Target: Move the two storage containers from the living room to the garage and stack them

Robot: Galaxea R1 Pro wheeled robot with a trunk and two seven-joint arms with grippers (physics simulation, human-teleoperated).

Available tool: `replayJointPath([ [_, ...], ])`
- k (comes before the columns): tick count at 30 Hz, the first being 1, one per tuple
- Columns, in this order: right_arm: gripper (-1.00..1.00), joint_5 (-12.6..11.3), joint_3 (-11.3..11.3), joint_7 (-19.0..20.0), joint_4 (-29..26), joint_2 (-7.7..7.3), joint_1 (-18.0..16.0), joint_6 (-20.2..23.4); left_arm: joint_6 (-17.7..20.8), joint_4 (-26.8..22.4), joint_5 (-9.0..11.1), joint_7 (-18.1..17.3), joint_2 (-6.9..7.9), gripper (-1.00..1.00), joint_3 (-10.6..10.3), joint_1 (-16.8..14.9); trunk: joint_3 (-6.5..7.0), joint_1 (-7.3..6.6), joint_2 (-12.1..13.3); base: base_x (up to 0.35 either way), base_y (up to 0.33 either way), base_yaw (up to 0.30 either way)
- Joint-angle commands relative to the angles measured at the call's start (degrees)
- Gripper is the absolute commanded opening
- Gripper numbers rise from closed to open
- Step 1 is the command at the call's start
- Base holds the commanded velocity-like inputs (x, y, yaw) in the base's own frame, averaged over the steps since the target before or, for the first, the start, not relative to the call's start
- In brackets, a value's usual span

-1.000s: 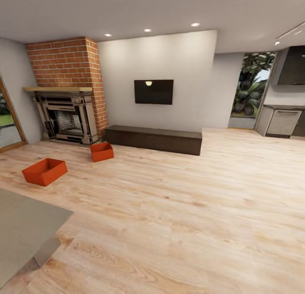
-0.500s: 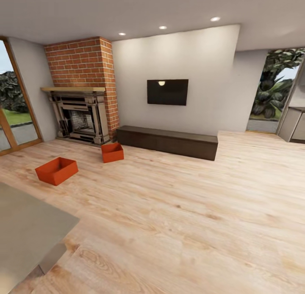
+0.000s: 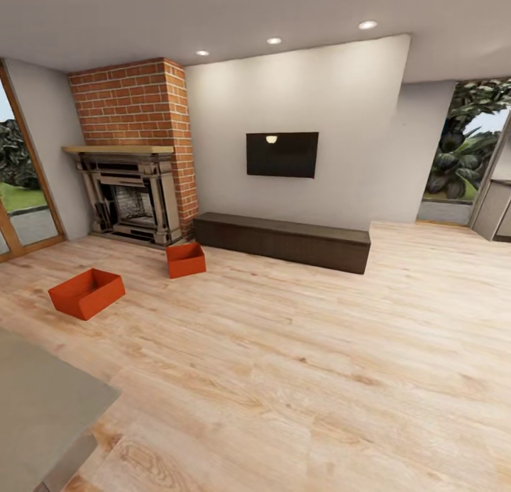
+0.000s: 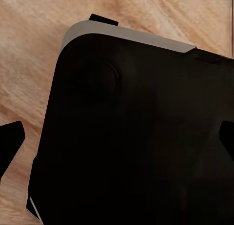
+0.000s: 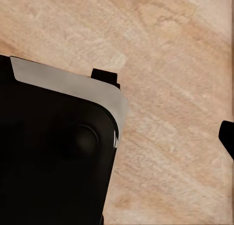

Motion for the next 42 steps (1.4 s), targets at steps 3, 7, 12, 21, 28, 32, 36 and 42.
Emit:
replayJointPath([
  [3,1.0,-0.28,0.38,0.1,0.17,0.01,-0.07,-0.31,-0.11,-0.06,0.29,-0.01,-0.01,1.0,0.01,0.02,-0.05,0.03,-0.02,0.324,0.0,0.0],
  [7,1.0,-0.11,0.51,0.1,0.17,0.01,-0.07,-0.37,-0.03,-0.06,0.35,-0.01,0.02,1.0,0.02,0.03,-0.05,0.03,-0.02,0.324,0.0,0.0],
  [12,1.0,0.09,0.63,0.17,0.22,0.07,-0.07,-0.11,-0.06,-0.06,0.41,-0.01,0.1,1.0,0.06,0.02,-0.05,0.03,-0.02,0.324,0.0,0.0],
  [21,1.0,0.18,0.58,0.19,0.25,0.02,-0.07,-0.2,-0.33,-0.06,0.54,-0.01,0.24,1.0,0.2,0.01,-0.05,0.03,-0.02,0.324,0.0,0.0],
  [28,1.0,0.03,0.95,0.19,0.24,-0.12,-0.07,0.14,-0.3,-0.06,0.55,-0.01,0.25,1.0,0.21,0.03,-0.05,0.03,-0.02,0.324,0.0,0.0],
  [32,1.0,0.05,0.83,0.15,0.25,-0.07,-0.07,0.13,-0.32,-0.06,0.55,-0.01,0.25,1.0,0.21,0.04,-0.05,0.03,-0.02,0.324,0.0,0.0],
  [36,1.0,0.08,0.71,0.13,0.25,-0.02,-0.07,0.08,-0.33,-0.06,0.55,-0.01,0.25,1.0,0.21,0.03,-0.05,0.03,-0.02,0.324,0.0,0.0],
  [42,1.0,0.2,0.66,0.15,0.25,0.0,-0.07,0.06,-0.39,-0.06,0.55,-0.01,0.23,1.0,0.21,-0.02,-0.05,0.03,-0.02,0.324,0.0,0.0],
])
